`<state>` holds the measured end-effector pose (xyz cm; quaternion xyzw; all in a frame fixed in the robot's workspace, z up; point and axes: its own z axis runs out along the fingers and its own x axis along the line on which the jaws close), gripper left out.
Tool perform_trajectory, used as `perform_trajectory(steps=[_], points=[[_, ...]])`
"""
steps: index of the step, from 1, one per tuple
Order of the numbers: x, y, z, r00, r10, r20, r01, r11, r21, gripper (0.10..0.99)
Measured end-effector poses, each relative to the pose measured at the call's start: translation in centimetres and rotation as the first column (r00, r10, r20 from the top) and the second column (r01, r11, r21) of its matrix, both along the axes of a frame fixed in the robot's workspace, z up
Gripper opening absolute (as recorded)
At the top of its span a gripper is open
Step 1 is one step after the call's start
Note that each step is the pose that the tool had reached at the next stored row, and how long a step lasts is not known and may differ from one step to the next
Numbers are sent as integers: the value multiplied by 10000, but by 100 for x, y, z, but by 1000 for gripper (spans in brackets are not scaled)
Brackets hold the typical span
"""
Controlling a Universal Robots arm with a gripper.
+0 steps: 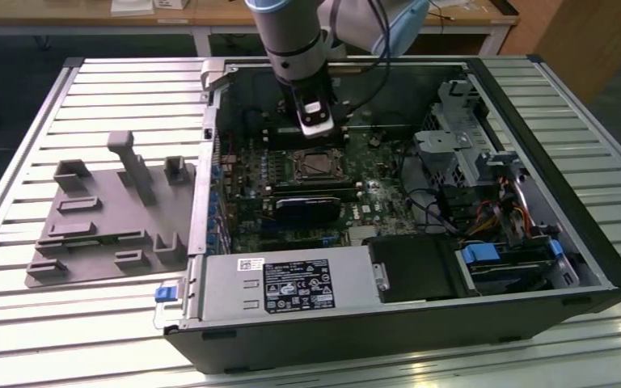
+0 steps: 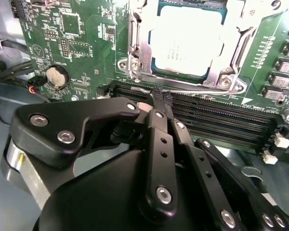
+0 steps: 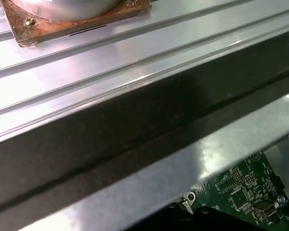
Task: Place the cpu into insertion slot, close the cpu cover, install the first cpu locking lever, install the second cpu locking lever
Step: 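Install the first cpu locking lever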
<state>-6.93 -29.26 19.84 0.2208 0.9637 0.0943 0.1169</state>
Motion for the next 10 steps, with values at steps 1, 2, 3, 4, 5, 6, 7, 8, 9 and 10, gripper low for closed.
perform_trajectory(steps=[1,2,3,4,5,6,7,8,9,10], points=[[0,4,-7,10000,-1,0,1,10000,-2,102],[0,7,-15,10000,-1,-1,1,10000,-5,102],[0,10,-21,10000,0,-1,0,10000,-11,102],[0,11,-26,10000,2,0,-2,10000,-25,102],[1,11,-29,10000,4,-1,-4,10000,-47,102],[0,11,-31,10000,5,0,-5,10000,-71,102],[0,11,-32,10000,7,0,-7,10000,-87,102],[0,11,-34,10000,12,0,-12,9999,-100,102],[0,11,-35,10000,24,0,-24,9999,-109,102],[0,11,-37,10000,37,0,-37,9999,-118,102]])
